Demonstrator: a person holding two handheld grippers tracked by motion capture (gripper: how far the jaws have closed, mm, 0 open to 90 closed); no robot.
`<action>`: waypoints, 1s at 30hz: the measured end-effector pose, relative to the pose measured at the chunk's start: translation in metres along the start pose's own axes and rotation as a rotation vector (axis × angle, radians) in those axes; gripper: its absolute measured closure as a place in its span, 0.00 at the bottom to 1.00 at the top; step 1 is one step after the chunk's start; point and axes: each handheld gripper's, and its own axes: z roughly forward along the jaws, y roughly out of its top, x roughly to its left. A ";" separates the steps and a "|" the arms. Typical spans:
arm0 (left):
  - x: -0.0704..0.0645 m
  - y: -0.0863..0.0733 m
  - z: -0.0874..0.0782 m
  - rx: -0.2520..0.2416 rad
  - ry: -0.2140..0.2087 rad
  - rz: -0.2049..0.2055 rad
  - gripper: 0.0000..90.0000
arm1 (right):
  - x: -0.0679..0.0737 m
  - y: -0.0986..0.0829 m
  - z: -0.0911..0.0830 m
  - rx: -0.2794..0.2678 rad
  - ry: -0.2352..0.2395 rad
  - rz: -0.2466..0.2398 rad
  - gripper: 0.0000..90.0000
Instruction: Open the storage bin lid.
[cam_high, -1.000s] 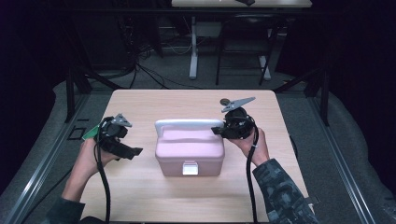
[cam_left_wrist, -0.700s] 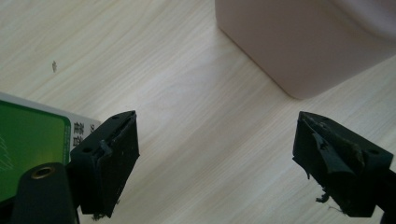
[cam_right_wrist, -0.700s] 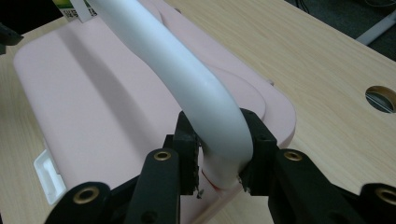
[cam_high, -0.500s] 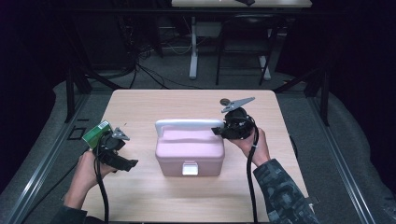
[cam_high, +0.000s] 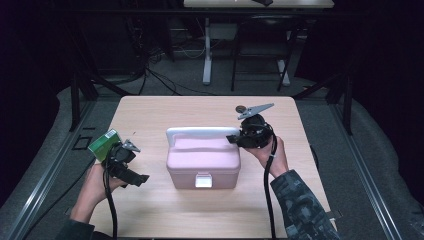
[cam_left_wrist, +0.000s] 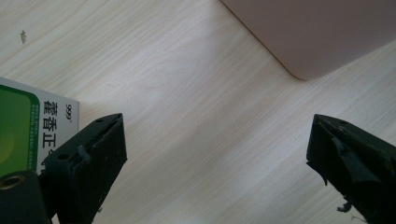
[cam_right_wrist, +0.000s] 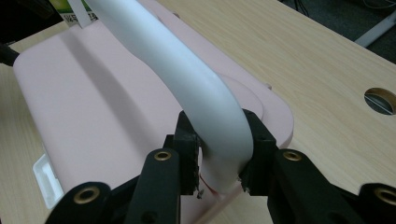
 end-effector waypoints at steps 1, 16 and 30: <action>0.000 0.000 0.001 0.000 -0.006 -0.001 0.06 | 0.000 0.000 0.000 -0.004 0.001 0.004 0.79; -0.003 0.000 0.009 -0.019 -0.017 0.002 0.05 | -0.002 0.007 -0.004 -0.026 -0.006 0.021 0.79; -0.005 0.001 0.006 -0.031 -0.029 0.001 0.05 | -0.008 0.018 -0.008 -0.036 -0.008 0.040 0.80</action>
